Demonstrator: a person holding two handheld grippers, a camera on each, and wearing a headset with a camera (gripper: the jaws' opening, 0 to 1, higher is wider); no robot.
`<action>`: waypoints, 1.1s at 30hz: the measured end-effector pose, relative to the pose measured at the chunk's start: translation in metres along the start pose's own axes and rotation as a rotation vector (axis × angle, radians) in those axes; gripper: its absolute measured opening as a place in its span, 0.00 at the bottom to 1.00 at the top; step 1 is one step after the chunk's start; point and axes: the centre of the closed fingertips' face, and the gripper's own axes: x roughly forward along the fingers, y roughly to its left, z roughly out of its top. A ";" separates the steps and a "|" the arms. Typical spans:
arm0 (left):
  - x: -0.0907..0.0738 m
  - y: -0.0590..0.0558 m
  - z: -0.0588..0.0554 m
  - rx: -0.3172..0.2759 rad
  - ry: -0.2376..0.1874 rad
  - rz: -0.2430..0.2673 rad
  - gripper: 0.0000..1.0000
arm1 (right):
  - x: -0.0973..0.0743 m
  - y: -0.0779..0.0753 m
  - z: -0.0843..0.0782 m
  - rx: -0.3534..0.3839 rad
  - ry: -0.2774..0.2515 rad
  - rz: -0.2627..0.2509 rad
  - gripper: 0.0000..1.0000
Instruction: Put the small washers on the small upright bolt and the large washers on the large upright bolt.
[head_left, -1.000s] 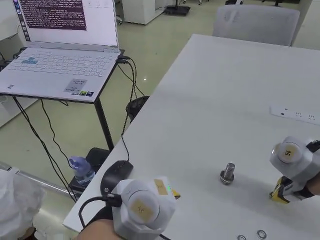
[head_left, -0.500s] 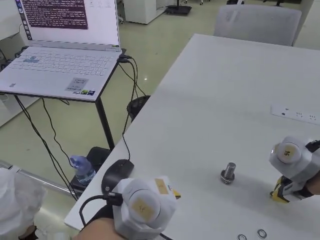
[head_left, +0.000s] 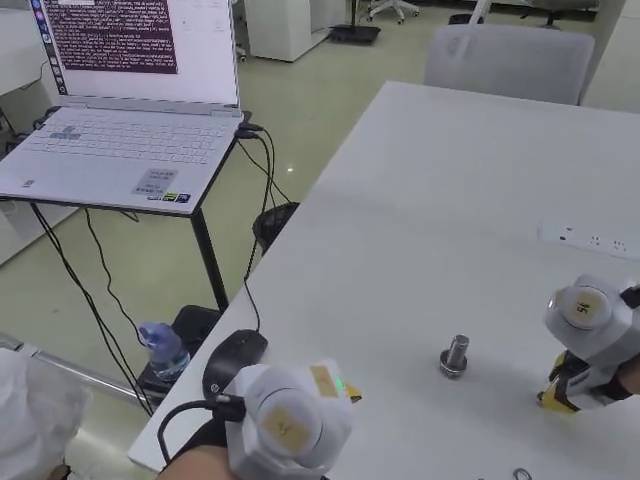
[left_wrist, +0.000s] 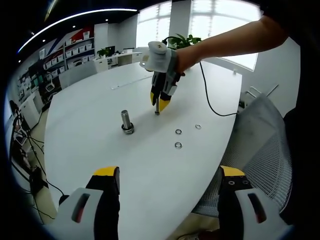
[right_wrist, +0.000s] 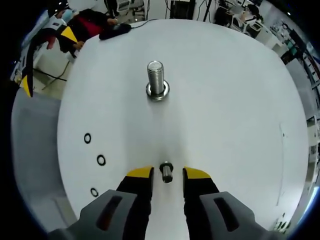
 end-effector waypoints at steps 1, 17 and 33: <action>-0.001 0.000 0.000 -0.001 -0.001 0.001 0.80 | -0.002 0.000 0.000 0.001 -0.003 -0.005 0.25; -0.008 0.001 0.002 0.009 0.001 0.011 0.80 | -0.032 0.019 -0.011 0.021 -0.045 -0.023 0.25; -0.010 -0.004 0.000 0.010 0.013 0.009 0.78 | -0.038 0.060 -0.020 0.021 -0.065 0.006 0.26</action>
